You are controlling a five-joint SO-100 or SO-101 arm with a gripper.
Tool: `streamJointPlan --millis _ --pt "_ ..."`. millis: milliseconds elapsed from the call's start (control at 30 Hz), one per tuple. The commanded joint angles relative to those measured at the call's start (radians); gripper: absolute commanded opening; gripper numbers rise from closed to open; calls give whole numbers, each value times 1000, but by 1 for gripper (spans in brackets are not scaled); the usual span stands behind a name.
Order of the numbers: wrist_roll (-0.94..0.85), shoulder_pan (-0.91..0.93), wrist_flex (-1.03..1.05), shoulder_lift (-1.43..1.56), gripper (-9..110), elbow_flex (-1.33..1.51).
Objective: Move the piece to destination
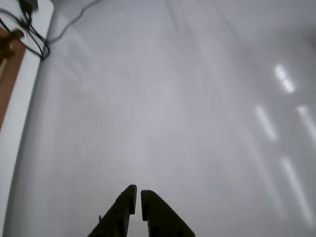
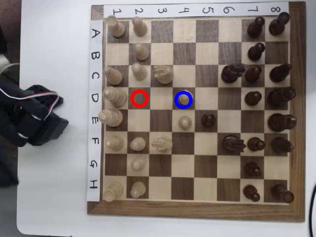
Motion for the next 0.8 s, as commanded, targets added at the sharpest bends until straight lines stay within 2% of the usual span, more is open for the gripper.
streamJointPlan --millis 0,467,767 --pt "-101 112 -2 2 0 44" --pt "-376 549 -112 -31 2 318" --pt "-494 684 -206 -37 1 520"
